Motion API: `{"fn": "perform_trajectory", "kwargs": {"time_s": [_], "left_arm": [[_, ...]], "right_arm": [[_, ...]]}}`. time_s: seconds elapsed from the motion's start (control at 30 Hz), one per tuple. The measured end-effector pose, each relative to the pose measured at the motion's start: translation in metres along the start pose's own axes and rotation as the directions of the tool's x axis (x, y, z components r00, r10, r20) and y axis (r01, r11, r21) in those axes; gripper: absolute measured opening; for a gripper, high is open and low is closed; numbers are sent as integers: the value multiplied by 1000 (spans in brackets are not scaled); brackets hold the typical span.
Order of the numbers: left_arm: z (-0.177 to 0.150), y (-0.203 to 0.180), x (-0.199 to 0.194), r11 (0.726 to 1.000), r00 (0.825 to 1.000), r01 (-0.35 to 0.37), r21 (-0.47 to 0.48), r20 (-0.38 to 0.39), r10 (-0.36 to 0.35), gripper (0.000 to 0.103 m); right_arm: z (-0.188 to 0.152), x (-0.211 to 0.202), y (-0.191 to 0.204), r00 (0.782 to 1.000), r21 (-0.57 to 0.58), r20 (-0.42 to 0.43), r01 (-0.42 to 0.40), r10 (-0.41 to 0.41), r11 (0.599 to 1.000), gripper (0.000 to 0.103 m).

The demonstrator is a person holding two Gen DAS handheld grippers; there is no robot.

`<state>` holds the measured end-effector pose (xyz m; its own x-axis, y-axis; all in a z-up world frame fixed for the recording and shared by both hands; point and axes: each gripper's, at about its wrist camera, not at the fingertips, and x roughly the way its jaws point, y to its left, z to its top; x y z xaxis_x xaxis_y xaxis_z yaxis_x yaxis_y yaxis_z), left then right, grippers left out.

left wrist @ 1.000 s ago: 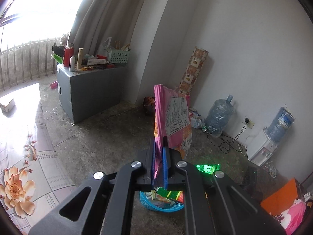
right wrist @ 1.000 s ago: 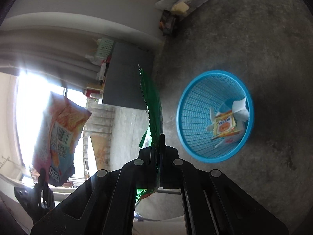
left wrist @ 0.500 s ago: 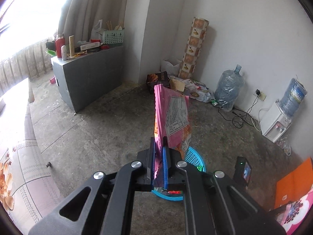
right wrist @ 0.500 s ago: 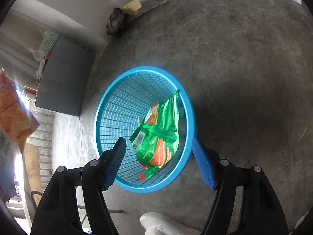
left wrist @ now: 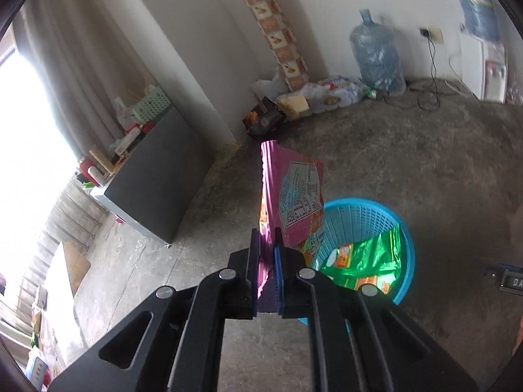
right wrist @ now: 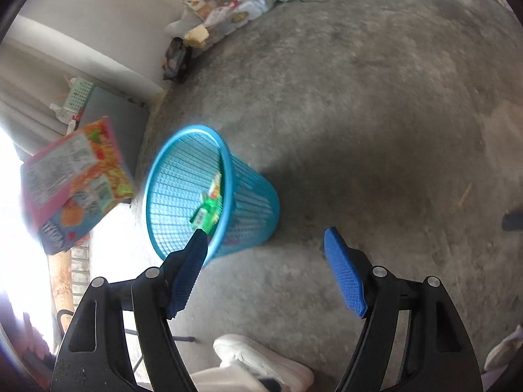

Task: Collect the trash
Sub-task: 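Open the right gripper over the wastebasket while the left gripper releases the pink bag, then move both tools back from the wastebasket toward the table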

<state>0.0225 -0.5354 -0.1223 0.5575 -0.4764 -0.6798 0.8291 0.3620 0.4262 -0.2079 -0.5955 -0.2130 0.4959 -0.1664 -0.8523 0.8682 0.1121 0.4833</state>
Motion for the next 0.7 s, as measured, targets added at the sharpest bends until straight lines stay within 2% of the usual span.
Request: {"fn": "perform_trajectory", "kwargs": {"time_s": [0.07,0.13,0.2,0.27,0.3,0.33,0.47,0.6,0.7], "left_arm": [[-7,-19,22,993,990,122,7,-71,-121,12],[-19,-38,44,988,972,149,44,-188,-138,34],[-29,-42,54,988,954,152,39,-269,-136,42],[-33,-32,47,985,952,173,-22,-254,-172,53],[-33,-25,41,985,956,168,-49,-237,-175,64],[-33,-18,34,985,961,153,-74,-223,-166,69],[-24,20,5,968,965,131,-215,-196,-174,74],[-18,62,-34,914,966,163,-371,-128,-224,78],[-16,86,-67,883,967,200,-426,-62,-248,81]], "right_arm": [[-8,5,-8,999,12,-28,17,-16,1000,70],[-14,7,-13,998,35,-55,19,-18,999,70],[-18,7,-19,997,55,-73,4,0,999,70],[-21,5,-20,997,58,-77,0,4,998,70],[-22,5,-19,997,56,-79,-1,5,998,70],[-25,6,-18,997,54,-82,-1,5,999,70],[-30,2,-7,996,31,-85,-13,15,999,70],[-34,-13,9,997,-20,-60,-42,41,999,70],[-36,-27,29,997,-82,-28,-73,71,994,70]]}}
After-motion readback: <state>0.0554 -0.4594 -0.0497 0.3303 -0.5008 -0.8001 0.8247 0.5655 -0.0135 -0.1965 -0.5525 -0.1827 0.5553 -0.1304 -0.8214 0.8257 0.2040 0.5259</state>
